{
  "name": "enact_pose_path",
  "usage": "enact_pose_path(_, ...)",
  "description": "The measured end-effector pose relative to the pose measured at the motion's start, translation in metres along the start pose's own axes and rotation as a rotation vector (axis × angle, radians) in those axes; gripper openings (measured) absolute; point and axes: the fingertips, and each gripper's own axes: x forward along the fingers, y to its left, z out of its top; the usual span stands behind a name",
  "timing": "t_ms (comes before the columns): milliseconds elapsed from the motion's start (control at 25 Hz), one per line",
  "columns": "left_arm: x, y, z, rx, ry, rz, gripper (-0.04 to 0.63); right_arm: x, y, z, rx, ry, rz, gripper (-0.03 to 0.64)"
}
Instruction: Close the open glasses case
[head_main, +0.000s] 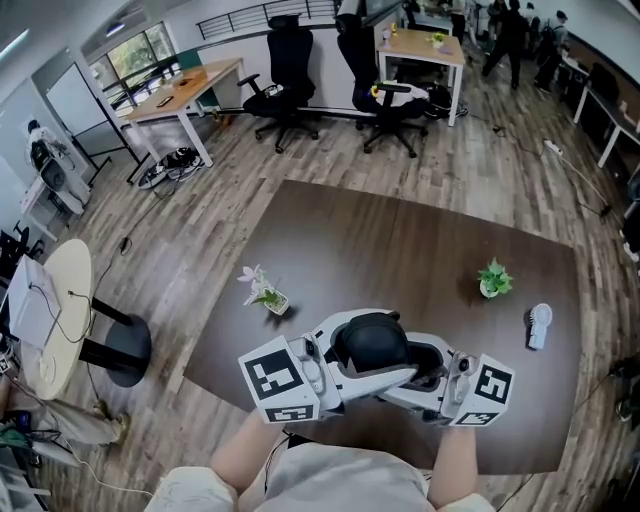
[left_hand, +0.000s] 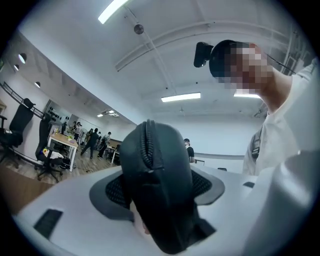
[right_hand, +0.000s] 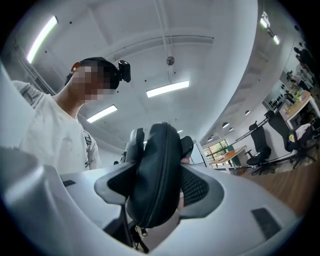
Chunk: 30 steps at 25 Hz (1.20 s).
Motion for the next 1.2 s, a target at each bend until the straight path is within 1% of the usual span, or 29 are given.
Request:
enact_pose_path(120,-0.002,-0.002,-0.001,0.018,0.007,-0.01,0.297,0.003,0.001,-0.003,-0.027,0.045,-0.01,0.273)
enact_pose_path(200,-0.007,-0.003,0.002,0.028,-0.007,-0.018,0.295,0.007,0.002,-0.003,-0.037,0.063,-0.021,0.278)
enact_pose_path(360,-0.017,0.005,0.02,0.009,-0.09,-0.013,0.283,0.006,-0.004,0.004,-0.059,0.051,-0.071,0.285)
enact_pose_path(480,-0.024,0.01,0.034,-0.003,-0.138,-0.013,0.279,0.0,-0.005,0.003,-0.062,0.059,-0.089,0.285)
enact_pose_path(600,-0.035,0.017,0.051,-0.037,-0.211,-0.008,0.278,-0.003,-0.001,0.003,-0.052,0.052,-0.094,0.274)
enact_pose_path(720,-0.043,0.023,0.063,-0.066,-0.276,-0.005,0.278,-0.005,0.003,0.004,-0.041,0.037,-0.088,0.24)
enact_pose_path(800,-0.045,0.025,0.069,-0.075,-0.305,-0.01,0.278,-0.008,0.003,0.004,-0.03,0.03,-0.084,0.202)
enact_pose_path(920,-0.045,0.024,0.073,-0.069,-0.327,-0.015,0.276,-0.015,0.004,0.006,-0.007,0.012,-0.069,0.144)
enact_pose_path(1040,-0.047,0.024,0.077,-0.058,-0.344,-0.011,0.276,-0.018,0.01,0.007,0.023,-0.003,-0.023,0.089)
enact_pose_path(1120,-0.048,0.025,0.08,-0.058,-0.353,-0.012,0.276,-0.019,0.012,0.006,0.049,-0.007,0.006,0.069)
enact_pose_path(1200,-0.048,0.023,0.083,-0.072,-0.369,-0.03,0.276,-0.025,0.008,0.004,0.084,-0.04,0.014,0.064)
